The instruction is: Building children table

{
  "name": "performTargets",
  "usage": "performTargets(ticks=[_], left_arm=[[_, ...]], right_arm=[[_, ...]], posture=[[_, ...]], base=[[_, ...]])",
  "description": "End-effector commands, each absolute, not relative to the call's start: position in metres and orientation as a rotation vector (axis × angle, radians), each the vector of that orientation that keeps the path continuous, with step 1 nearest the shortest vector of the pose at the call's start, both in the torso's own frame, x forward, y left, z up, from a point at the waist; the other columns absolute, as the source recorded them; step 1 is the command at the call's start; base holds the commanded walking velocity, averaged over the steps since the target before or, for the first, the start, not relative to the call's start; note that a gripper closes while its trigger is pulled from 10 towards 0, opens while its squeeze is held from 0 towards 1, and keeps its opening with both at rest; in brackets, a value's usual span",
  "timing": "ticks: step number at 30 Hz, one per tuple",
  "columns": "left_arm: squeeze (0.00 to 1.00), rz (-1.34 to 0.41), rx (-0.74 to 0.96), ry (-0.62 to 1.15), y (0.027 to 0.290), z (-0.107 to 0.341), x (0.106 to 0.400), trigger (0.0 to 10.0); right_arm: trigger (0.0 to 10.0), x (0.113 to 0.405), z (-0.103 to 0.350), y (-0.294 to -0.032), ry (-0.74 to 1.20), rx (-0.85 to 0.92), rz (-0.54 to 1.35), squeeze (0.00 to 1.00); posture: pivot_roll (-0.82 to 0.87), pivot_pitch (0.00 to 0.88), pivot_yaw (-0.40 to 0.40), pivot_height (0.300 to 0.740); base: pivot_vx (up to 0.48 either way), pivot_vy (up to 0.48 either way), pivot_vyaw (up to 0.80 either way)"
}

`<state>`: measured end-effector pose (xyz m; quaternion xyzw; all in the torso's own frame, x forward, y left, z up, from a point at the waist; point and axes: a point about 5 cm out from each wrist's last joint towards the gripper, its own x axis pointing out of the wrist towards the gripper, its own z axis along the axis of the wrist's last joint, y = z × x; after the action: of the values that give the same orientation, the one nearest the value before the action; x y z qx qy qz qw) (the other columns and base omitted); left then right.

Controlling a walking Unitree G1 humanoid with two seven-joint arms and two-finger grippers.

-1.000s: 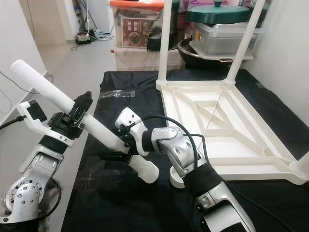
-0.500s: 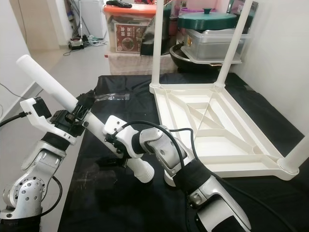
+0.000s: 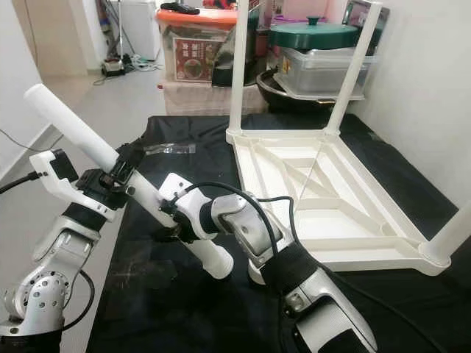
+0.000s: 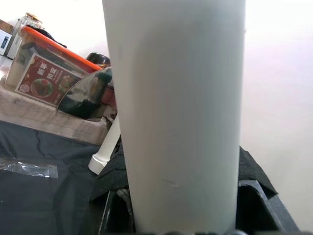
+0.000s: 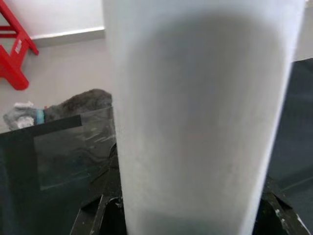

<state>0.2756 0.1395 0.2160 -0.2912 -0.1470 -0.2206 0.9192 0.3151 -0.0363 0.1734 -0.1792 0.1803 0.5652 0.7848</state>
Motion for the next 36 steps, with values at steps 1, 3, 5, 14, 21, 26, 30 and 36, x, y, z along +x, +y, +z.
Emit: performTargets(ticks=[1, 3, 5, 14, 21, 26, 30, 36], left_arm=[[0.00, -0.462, -0.539, -0.109, 0.126, 0.184, 0.276, 10.0], [1.00, -0.450, -0.518, -0.123, 0.130, 0.184, 0.276, 10.0], [1.00, -0.455, -0.475, -0.153, 0.133, 0.185, 0.274, 10.0], [1.00, -0.478, -0.515, -0.188, 0.139, 0.198, 0.262, 10.0], [0.51, -0.424, -0.547, -0.289, 0.153, 0.223, 0.249, 10.0], [0.00, -0.356, -0.515, -0.402, 0.164, 0.249, 0.242, 10.0], [0.00, -0.355, -0.353, -0.311, 0.164, 0.237, 0.242, 10.0], [0.00, -0.219, -0.030, 0.088, 0.166, 0.166, 0.245, 10.0]], right_arm=[[0.0, 0.308, 0.165, -0.029, 0.423, -0.291, 1.253, 0.00], [0.0, 0.309, 0.164, -0.033, 0.428, -0.273, 1.240, 0.00], [0.0, 0.310, 0.162, -0.039, 0.434, -0.246, 1.210, 0.00], [0.0, 0.328, 0.165, -0.058, 0.408, -0.191, 1.047, 0.00], [0.0, 0.344, 0.177, -0.081, 0.341, -0.132, 0.886, 0.00], [0.0, 0.353, 0.181, -0.096, 0.294, -0.075, 0.746, 0.00], [0.0, 0.367, 0.190, -0.107, 0.204, 0.041, 0.533, 0.00], [10.0, 0.378, 0.198, -0.123, 0.223, 0.186, 0.320, 0.00]], posture=[[0.00, 0.000, -0.049, 0.740], [0.00, 0.000, -0.049, 0.740], [0.00, 0.000, -0.046, 0.740], [0.00, 0.000, -0.046, 0.740], [0.01, 0.000, -0.055, 0.740], [0.03, 0.000, -0.067, 0.740], [0.04, 0.000, -0.068, 0.740], [0.04, 0.000, -0.063, 0.740]], base=[[0.000, 0.000, 0.00], [0.000, 0.000, 0.00], [0.000, 0.000, 0.00], [0.000, 0.000, 0.00], [0.000, 0.000, 0.00], [0.000, 0.000, 0.00], [0.000, 0.000, 0.00], [0.000, 0.000, 0.00]])
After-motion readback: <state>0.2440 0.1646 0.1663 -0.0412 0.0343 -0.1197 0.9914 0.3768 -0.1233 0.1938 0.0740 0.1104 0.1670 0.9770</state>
